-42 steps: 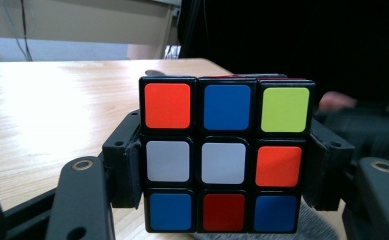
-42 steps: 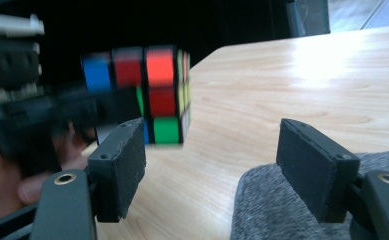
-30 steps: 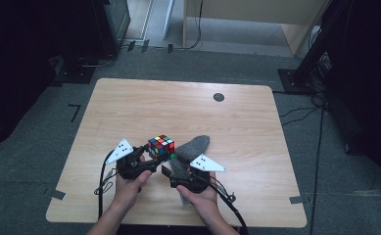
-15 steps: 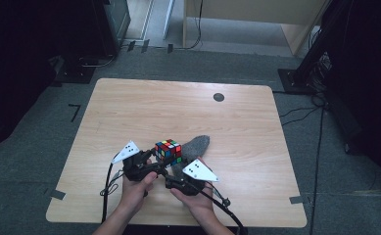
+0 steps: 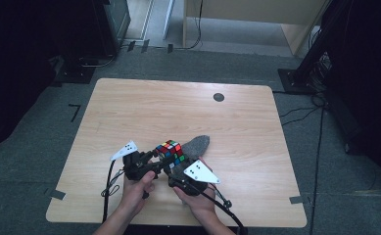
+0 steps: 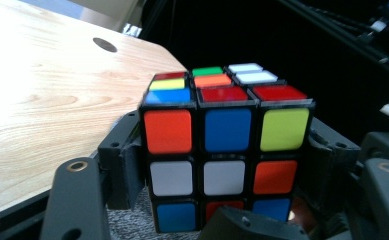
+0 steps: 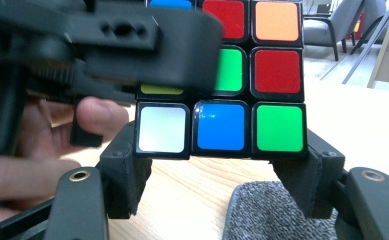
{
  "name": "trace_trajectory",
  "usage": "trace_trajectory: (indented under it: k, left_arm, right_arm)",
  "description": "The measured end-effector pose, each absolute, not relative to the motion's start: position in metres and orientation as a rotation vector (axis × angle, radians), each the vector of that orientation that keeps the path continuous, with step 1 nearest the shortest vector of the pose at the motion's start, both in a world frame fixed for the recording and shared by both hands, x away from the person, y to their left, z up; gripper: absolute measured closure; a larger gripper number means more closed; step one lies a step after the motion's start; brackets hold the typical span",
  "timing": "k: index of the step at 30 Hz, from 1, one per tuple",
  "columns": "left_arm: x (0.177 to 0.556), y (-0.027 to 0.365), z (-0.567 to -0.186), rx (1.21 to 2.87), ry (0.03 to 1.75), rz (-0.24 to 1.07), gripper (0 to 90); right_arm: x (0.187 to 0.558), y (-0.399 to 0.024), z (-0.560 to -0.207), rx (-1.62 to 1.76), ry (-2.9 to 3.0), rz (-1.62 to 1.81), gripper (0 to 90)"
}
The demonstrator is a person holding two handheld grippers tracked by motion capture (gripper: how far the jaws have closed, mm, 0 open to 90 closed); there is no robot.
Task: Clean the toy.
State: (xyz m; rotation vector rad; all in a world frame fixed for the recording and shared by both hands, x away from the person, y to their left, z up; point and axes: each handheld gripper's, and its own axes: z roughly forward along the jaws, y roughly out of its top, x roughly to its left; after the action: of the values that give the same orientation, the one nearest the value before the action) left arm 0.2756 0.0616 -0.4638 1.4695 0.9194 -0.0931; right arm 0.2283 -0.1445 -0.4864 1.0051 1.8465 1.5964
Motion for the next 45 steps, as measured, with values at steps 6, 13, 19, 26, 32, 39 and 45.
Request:
trace_trajectory:
  k: [6, 13, 19, 26, 32, 39, 45]
  left_arm:
    - [0.28, 0.073, -0.457, 1.47, 0.899, -0.054, 25.7]
    - [0.282, 0.085, -0.45, 1.44, 0.877, -0.047, 25.5]
    - [0.286, 0.098, -0.448, 1.434, 0.862, 0.008, 24.4]
    - [0.286, 0.098, -0.455, 1.598, 0.801, 0.191, 24.6]
    - [0.281, 0.082, -0.462, 1.768, 0.685, 0.327, 25.4]
    - [0.27, 0.062, -0.47, 1.88, 0.56, 0.441, 25.5]
    - [0.265, 0.053, -0.478, 1.901, 0.44, 0.59, 25.9]
  right_arm:
    - [0.233, -0.154, -0.484, 1.009, 1.905, 1.571, 34.7]
    - [0.24, -0.166, -0.484, 0.992, 1.988, 1.594, 34.7]
    - [0.247, -0.18, -0.479, 1.026, 1.99, 1.593, 34.7]
    - [0.254, -0.204, -0.469, 1.11, 2.004, 1.629, 34.7]
    - [0.256, -0.215, -0.456, 1.164, 2.043, 1.688, 34.7]
    - [0.256, -0.214, -0.452, 1.216, 2.09, 1.762, 34.6]
    - [0.255, -0.209, -0.446, 1.258, 2.142, 1.833, 34.6]
